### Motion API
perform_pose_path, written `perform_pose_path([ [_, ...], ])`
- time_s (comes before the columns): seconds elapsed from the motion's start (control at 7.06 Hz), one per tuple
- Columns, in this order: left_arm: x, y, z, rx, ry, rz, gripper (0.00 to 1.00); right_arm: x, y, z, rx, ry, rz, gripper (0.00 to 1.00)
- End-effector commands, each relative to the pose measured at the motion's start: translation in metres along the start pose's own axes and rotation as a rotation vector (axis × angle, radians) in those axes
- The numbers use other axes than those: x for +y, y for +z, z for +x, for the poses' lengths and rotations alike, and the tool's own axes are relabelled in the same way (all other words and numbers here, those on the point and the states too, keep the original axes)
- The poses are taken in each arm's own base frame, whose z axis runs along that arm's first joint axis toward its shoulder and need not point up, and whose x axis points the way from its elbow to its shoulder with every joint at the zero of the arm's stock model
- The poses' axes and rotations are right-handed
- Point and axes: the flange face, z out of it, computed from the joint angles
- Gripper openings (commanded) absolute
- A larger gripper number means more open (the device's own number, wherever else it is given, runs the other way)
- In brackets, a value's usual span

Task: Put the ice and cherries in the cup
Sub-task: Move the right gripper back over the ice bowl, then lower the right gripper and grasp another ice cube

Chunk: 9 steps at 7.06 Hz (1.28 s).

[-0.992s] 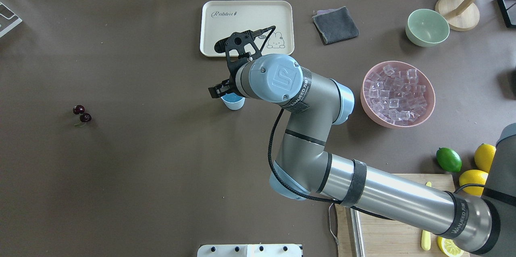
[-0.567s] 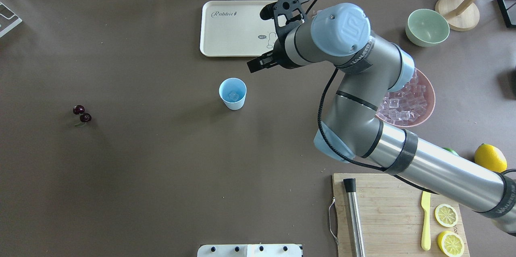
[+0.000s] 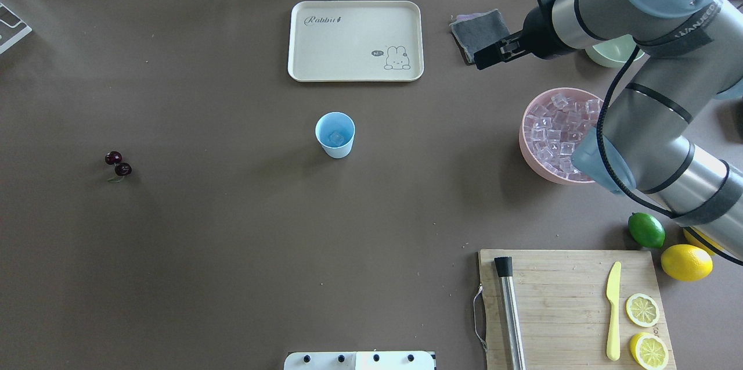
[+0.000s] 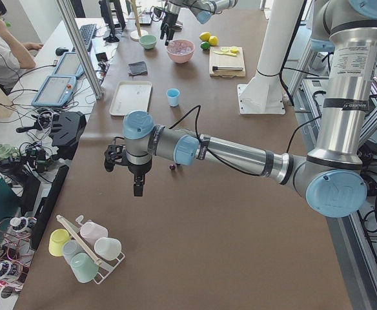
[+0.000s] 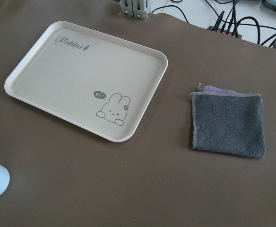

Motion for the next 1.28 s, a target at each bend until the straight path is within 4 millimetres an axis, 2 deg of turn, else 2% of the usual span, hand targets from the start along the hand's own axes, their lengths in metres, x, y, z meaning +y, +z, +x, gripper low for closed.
perform_pose_path([
  [0.0,0.004,0.001,-0.003,0.002,0.009,0.012,0.98,0.047,0.011,0.049,0.068,-0.061,-0.07,0.99],
  [0.57,0.004,-0.002,-0.001,-0.002,0.017,0.02,0.98,0.099,0.037,0.093,0.124,-0.08,-0.178,1.0],
  [0.71,0.003,-0.002,0.0,0.002,0.031,0.036,0.98,0.108,0.052,0.093,0.126,-0.094,-0.209,1.0],
  [0.99,0.001,-0.002,0.001,0.003,0.04,0.041,0.98,0.118,0.064,0.085,0.139,-0.113,-0.225,0.99],
  [1.13,-0.002,-0.003,0.003,0.002,0.042,0.044,0.98,0.132,0.07,0.089,0.146,-0.114,-0.25,0.96],
])
